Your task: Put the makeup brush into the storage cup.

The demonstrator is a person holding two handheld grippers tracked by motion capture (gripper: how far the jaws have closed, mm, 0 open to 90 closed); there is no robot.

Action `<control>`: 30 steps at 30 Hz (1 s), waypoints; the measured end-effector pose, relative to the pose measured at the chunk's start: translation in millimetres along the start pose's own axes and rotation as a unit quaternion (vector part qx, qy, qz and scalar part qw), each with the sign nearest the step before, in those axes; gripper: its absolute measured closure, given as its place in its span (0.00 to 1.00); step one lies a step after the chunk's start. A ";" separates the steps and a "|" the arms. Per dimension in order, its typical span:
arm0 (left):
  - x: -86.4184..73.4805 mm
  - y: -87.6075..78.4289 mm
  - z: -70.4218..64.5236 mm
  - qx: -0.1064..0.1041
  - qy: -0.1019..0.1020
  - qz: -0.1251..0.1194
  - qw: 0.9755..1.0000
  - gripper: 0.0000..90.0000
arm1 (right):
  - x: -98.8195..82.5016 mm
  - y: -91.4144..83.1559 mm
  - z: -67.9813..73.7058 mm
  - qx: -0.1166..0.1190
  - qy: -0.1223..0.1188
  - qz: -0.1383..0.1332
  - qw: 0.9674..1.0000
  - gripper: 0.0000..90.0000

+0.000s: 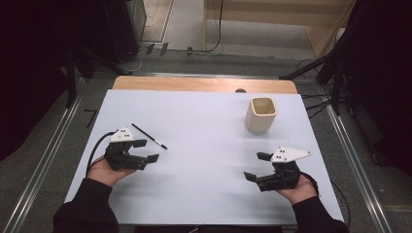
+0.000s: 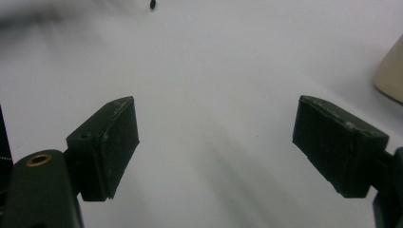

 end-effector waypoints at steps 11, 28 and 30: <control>8.8 4.2 9.7 0.002 0.001 0.000 1.000 0.26 | -1.8 0.5 -0.4 0.000 0.005 0.007 1.000 0.19; 21.7 15.9 27.0 0.006 -0.003 0.004 1.000 0.26 | -2.6 0.3 -0.9 -0.001 0.006 0.010 1.000 0.19; 23.3 17.4 28.6 0.008 -0.003 0.005 1.000 0.26 | -2.6 0.4 -0.8 -0.001 0.006 0.010 1.000 0.19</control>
Point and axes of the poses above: each handheld gripper's, and its own axes: y roughly forward along the jaws, x roughly out of its top, z roughly to its left, the point moved 6 cm from there along y, roughly forward along the jaws, and after that the axes turned 11 degrees about y, right-handed, at the moved point
